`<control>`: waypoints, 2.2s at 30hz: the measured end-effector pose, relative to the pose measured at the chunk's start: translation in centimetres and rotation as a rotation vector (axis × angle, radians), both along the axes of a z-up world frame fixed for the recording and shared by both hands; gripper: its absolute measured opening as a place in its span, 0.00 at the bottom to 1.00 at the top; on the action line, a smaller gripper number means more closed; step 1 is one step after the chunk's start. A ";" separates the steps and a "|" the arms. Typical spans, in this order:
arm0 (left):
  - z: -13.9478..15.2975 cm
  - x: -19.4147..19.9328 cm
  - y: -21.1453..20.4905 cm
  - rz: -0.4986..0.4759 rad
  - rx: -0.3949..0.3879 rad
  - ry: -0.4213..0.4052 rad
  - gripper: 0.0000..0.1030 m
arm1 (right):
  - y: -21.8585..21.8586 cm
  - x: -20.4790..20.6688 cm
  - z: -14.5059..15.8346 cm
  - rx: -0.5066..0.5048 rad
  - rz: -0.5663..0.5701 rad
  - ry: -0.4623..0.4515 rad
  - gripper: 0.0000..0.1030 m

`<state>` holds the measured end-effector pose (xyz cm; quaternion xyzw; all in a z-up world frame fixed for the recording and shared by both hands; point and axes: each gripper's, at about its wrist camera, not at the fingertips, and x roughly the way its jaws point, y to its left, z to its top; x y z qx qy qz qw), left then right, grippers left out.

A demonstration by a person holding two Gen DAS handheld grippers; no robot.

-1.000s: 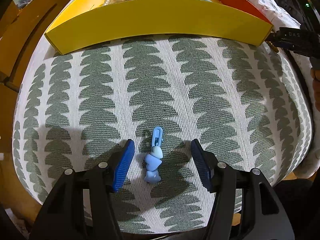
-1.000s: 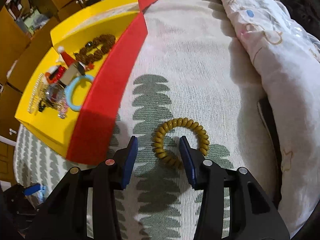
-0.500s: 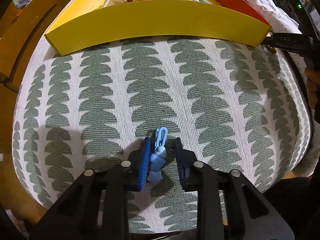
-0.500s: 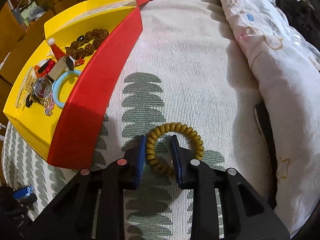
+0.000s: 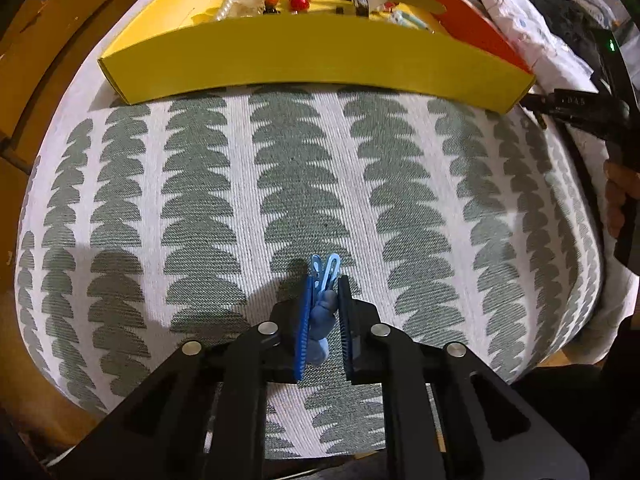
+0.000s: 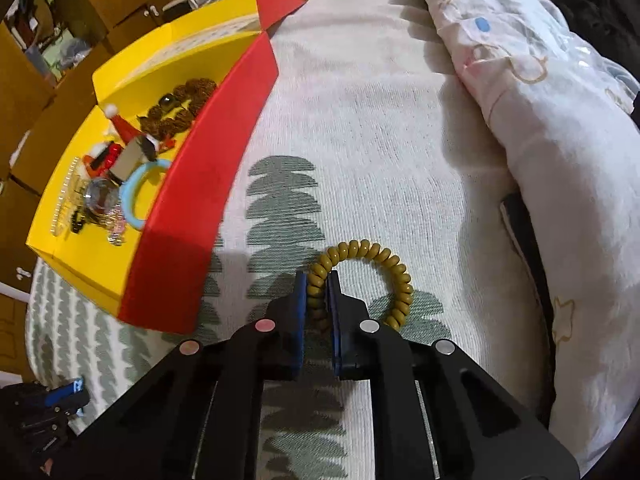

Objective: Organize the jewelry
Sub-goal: 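Grasp the gold coil hair tie with the right tool while the left tool grasps the blue clip, then carry the coil hair tie and blue clip into the yellow box and open both tools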

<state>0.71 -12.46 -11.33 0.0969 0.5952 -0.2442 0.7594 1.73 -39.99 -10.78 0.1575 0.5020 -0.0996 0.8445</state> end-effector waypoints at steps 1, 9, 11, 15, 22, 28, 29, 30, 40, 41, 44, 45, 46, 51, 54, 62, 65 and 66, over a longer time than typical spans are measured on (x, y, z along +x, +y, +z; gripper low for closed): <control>0.2 -0.1 -0.1 0.003 -0.007 -0.003 0.13 | -0.1 -0.2 0.5 0.016 0.000 -0.020 0.10; 2.0 0.4 0.4 0.026 -0.085 -0.010 0.13 | 0.2 -1.6 4.4 0.066 0.004 -0.134 0.10; 3.1 1.1 1.1 0.029 -0.116 -0.010 0.13 | 0.4 -1.6 5.4 0.080 0.016 -0.159 0.10; 6.1 3.7 2.0 0.051 -0.181 -0.009 0.13 | 1.5 -1.2 7.3 0.096 0.045 -0.212 0.10; 10.2 8.2 3.2 0.121 -0.245 -0.073 0.13 | 5.4 1.9 9.7 0.115 0.137 -0.263 0.10; 12.2 13.2 1.2 0.147 -0.257 -0.086 0.13 | 8.3 5.4 9.7 0.160 0.206 -0.264 0.10; 12.3 14.2 0.8 0.149 -0.256 -0.083 0.13 | 8.7 6.0 9.6 0.167 0.216 -0.261 0.10; 12.3 15.1 0.5 0.152 -0.254 -0.078 0.13 | 9.3 6.6 9.3 0.169 0.226 -0.252 0.10; 9.9 21.8 -2.7 0.150 -0.226 -0.013 0.13 | 12.4 9.3 6.2 0.163 0.283 -0.164 0.10; 9.6 22.3 -3.1 0.146 -0.227 -0.007 0.13 | 12.3 9.2 6.0 0.169 0.285 -0.162 0.10; 8.7 23.5 -4.5 0.133 -0.222 0.013 0.13 | 12.6 9.4 5.5 0.177 0.295 -0.151 0.10; 8.3 23.9 -5.1 0.122 -0.222 0.021 0.13 | 12.8 9.4 5.3 0.179 0.302 -0.147 0.10; 8.0 24.2 -5.5 0.115 -0.220 0.026 0.13 | 13.0 9.4 5.2 0.179 0.306 -0.143 0.10; 6.3 25.7 -7.1 0.094 -0.227 0.064 0.13 | 13.9 9.7 4.3 0.211 0.339 -0.117 0.10; 5.5 26.4 -7.6 0.089 -0.222 0.079 0.13 | 15.1 9.8 4.0 0.220 0.376 -0.105 0.10; 3.4 27.5 -8.0 0.066 -0.195 0.123 0.13 | 16.2 10.6 2.2 0.228 0.401 -0.048 0.10; 2.7 27.6 -7.9 0.061 -0.187 0.139 0.13 | 16.3 10.7 1.5 0.226 0.402 -0.019 0.10; 2.7 27.6 -7.9 0.058 -0.192 0.138 0.13 | 16.2 10.8 1.3 0.231 0.398 -0.018 0.10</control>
